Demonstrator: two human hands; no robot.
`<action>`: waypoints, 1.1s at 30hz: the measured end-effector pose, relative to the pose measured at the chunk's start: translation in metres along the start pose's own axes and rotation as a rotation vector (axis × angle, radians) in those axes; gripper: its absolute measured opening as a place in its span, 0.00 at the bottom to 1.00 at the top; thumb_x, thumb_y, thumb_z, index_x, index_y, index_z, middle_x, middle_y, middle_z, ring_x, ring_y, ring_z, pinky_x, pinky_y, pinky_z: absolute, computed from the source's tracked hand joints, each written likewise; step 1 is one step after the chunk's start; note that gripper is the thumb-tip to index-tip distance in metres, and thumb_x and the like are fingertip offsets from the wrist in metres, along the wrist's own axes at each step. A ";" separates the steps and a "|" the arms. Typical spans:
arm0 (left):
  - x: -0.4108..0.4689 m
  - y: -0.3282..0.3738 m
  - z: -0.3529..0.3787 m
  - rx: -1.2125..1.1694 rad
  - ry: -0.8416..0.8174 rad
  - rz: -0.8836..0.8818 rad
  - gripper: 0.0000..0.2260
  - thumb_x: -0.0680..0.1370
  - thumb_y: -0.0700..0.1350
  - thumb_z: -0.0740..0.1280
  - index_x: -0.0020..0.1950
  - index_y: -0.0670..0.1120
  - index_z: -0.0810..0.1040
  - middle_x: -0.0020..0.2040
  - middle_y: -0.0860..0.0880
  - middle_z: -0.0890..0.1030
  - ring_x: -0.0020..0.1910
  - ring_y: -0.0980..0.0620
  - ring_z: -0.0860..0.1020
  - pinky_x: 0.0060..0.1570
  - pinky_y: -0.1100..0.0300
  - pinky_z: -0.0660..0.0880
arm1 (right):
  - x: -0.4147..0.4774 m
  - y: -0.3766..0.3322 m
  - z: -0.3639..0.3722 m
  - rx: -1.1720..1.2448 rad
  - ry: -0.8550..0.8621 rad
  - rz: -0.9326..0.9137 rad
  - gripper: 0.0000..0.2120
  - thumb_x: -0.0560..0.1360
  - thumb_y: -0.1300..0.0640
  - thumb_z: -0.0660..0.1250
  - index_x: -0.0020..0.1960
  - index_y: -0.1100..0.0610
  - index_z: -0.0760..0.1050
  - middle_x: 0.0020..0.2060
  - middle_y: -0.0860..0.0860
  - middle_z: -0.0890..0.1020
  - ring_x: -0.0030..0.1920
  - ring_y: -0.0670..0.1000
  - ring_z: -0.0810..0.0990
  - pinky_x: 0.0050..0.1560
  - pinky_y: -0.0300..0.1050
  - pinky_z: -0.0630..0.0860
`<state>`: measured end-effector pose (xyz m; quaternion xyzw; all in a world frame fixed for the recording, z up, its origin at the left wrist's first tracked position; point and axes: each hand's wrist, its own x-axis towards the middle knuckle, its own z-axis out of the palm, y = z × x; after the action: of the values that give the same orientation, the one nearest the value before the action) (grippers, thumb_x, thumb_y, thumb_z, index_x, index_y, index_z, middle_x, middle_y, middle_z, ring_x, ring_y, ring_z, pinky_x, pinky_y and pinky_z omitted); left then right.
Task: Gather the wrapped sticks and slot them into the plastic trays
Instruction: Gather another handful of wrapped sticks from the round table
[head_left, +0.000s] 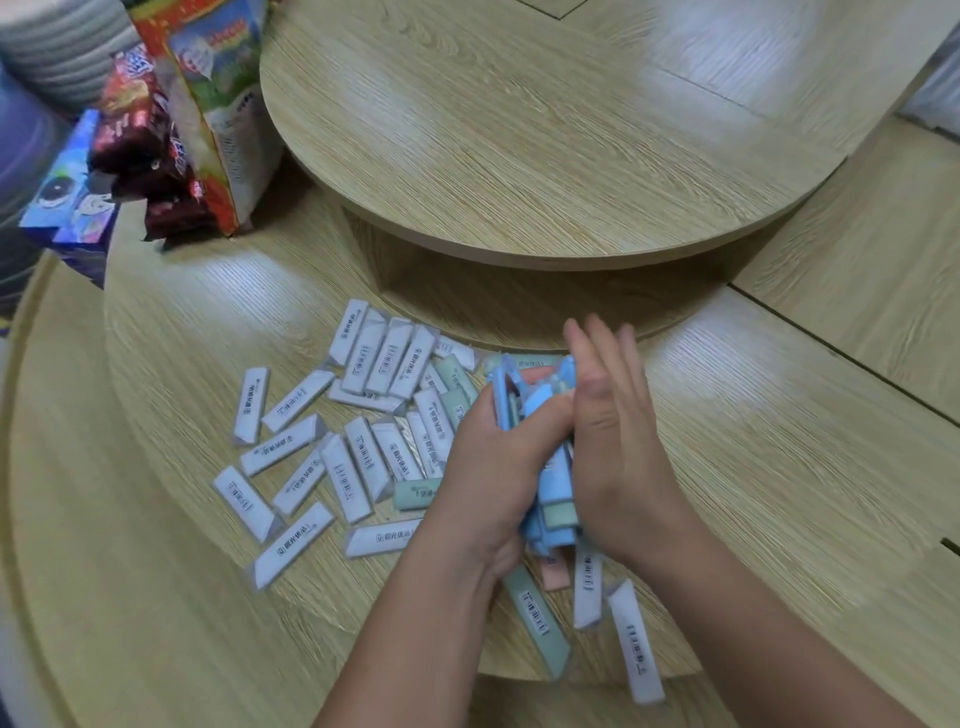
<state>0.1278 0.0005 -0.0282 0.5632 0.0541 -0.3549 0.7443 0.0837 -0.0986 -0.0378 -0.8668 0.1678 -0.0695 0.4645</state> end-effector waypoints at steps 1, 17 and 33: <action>0.001 0.000 0.000 -0.014 0.001 -0.010 0.17 0.74 0.46 0.74 0.60 0.43 0.80 0.54 0.37 0.84 0.53 0.38 0.84 0.51 0.47 0.81 | 0.000 -0.002 0.001 0.050 -0.004 0.022 0.43 0.73 0.26 0.31 0.80 0.48 0.52 0.79 0.40 0.50 0.77 0.37 0.38 0.79 0.52 0.43; -0.001 0.015 -0.055 -0.019 0.141 0.120 0.12 0.71 0.46 0.75 0.53 0.56 0.83 0.46 0.41 0.86 0.40 0.44 0.86 0.37 0.52 0.81 | -0.130 0.033 0.001 -0.613 -0.109 -0.061 0.56 0.60 0.21 0.61 0.76 0.57 0.59 0.77 0.61 0.60 0.76 0.64 0.58 0.70 0.68 0.62; -0.061 0.004 -0.131 0.064 0.443 0.256 0.18 0.69 0.49 0.76 0.58 0.56 0.82 0.50 0.42 0.86 0.45 0.42 0.86 0.39 0.50 0.82 | -0.042 0.007 0.052 -0.695 -0.048 0.072 0.54 0.65 0.17 0.46 0.79 0.51 0.53 0.79 0.60 0.52 0.79 0.64 0.46 0.72 0.73 0.52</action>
<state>0.1266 0.1439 -0.0433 0.6528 0.1327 -0.1271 0.7349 0.0568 -0.0468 -0.0708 -0.9680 0.2010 0.0286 0.1476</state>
